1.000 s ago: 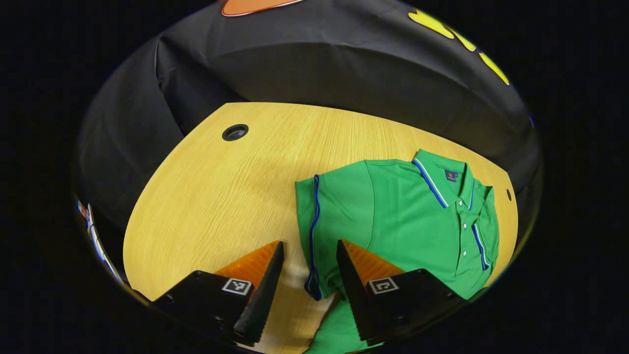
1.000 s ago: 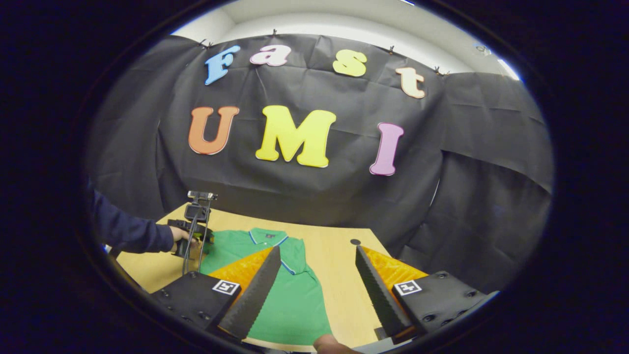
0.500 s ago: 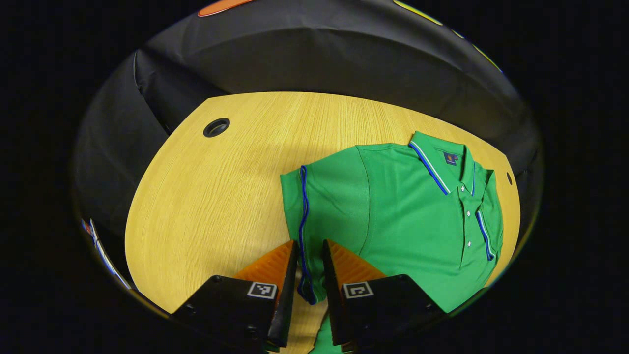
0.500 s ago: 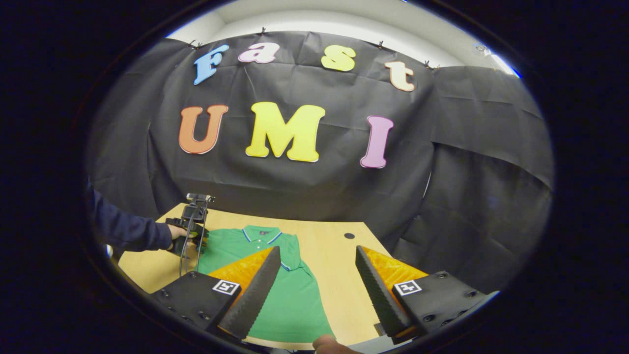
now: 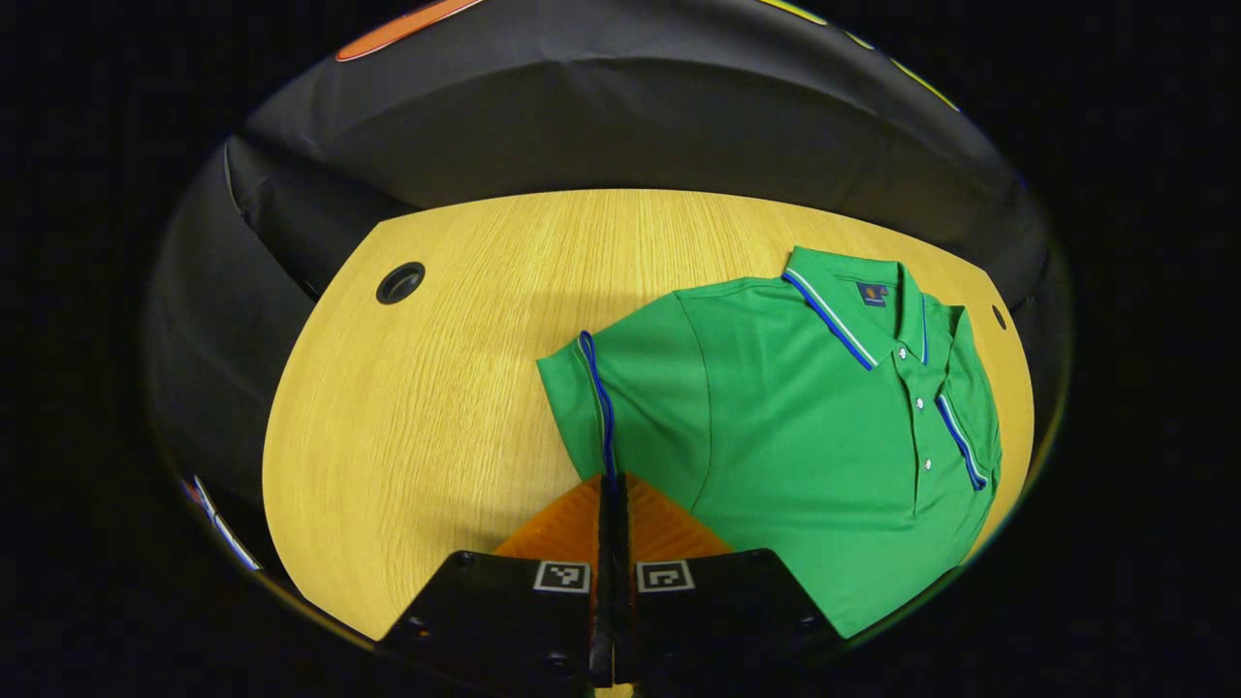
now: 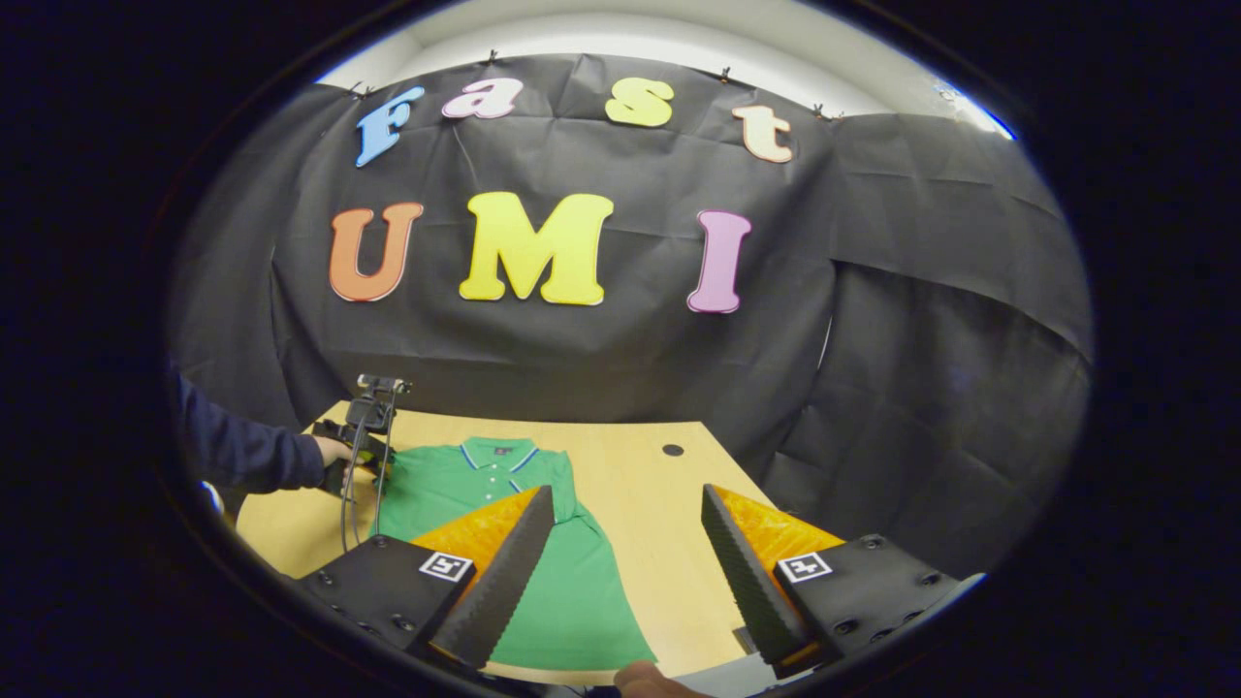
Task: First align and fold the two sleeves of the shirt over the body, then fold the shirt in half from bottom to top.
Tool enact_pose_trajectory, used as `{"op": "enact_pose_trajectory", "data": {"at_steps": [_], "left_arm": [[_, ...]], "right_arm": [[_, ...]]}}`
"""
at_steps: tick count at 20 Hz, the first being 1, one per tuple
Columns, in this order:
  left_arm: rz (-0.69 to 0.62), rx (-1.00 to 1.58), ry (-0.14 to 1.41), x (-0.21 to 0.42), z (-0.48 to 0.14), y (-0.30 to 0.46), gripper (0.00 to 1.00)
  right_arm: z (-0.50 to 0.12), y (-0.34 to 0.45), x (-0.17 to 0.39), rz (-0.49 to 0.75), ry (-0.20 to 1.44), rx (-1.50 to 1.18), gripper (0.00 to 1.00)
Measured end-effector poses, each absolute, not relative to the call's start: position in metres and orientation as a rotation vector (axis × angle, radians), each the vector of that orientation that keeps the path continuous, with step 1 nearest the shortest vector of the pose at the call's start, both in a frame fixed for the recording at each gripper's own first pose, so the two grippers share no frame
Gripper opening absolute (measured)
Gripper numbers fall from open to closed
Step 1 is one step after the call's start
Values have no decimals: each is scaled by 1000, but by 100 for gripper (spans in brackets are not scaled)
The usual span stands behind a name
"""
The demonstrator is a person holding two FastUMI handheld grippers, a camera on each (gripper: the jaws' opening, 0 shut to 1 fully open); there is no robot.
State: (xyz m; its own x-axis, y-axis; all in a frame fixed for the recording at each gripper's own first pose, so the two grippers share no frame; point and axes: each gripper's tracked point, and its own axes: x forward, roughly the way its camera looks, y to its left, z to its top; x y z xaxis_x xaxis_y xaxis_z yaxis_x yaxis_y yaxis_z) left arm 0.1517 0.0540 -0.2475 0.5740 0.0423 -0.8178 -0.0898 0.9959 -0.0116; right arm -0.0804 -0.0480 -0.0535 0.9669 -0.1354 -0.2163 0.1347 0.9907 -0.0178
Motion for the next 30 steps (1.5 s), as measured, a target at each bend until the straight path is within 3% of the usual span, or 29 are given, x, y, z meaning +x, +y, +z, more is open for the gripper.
{"op": "enact_pose_trajectory", "data": {"at_steps": [8,18,22,24,26,27,30], "left_arm": [[-65,155,847,172,-202,3,4],[-110,244,926,170,-237,-30,4],[-151,180,966,165,-249,-41,10],[-170,129,957,162,-245,-46,21],[-175,91,953,160,-242,-48,54],[-165,86,943,160,-240,-46,65],[-101,127,853,159,-216,-23,76]], "right_arm": [[-55,-57,-67,-137,220,-6,95],[-73,-68,-62,-187,273,14,98],[-77,-70,-68,-200,285,1,98],[-78,-69,-72,-208,286,5,98],[-81,-67,-75,-213,293,5,98],[-83,-66,-77,-214,299,0,98],[-83,-55,-76,-199,304,5,95]]}}
